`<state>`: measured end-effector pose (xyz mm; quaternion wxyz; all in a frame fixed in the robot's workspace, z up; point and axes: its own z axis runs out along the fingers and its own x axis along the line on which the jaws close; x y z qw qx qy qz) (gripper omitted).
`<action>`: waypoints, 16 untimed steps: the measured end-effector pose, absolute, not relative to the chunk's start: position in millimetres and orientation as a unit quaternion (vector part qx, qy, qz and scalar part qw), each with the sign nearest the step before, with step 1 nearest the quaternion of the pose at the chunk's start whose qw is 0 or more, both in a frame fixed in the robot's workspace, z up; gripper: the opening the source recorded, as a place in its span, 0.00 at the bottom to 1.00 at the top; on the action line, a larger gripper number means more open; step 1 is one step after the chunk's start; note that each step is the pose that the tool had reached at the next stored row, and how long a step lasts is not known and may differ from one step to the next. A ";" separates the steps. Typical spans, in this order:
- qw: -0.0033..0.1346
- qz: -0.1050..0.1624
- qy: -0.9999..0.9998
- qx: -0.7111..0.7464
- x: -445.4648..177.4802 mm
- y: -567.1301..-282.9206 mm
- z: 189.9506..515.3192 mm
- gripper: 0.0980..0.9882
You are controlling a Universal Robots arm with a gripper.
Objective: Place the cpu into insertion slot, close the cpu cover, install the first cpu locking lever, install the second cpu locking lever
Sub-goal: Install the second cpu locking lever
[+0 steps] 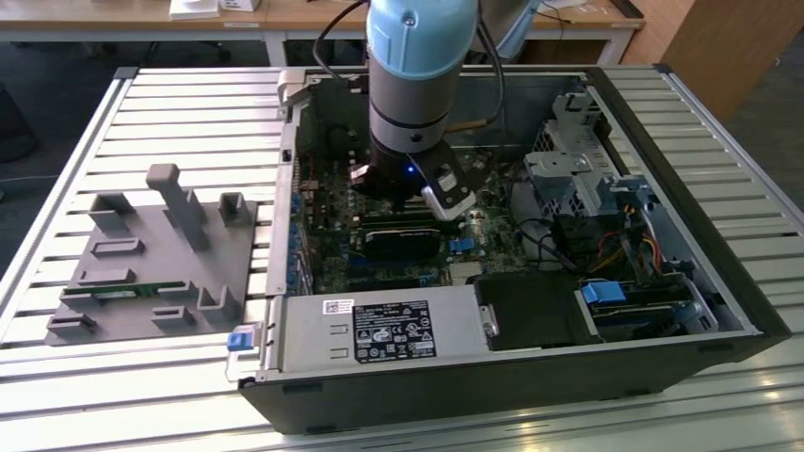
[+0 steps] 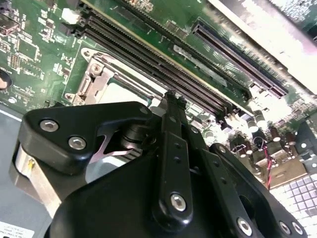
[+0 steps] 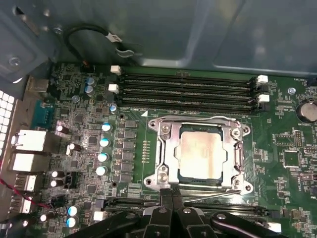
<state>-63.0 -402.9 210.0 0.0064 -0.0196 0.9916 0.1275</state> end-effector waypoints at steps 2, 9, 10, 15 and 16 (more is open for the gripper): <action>0.006 0.130 0.991 -0.020 -64.4 -404.2 208.3 0.03; 0.007 0.141 0.990 -0.020 -66.6 -405.6 201.0 0.03; 0.007 0.146 0.989 -0.019 -67.1 -406.9 201.0 0.03; 0.007 0.160 0.987 -0.019 -67.9 -416.0 200.9 0.03; 0.007 0.161 0.987 -0.019 -68.2 -417.6 200.9 0.03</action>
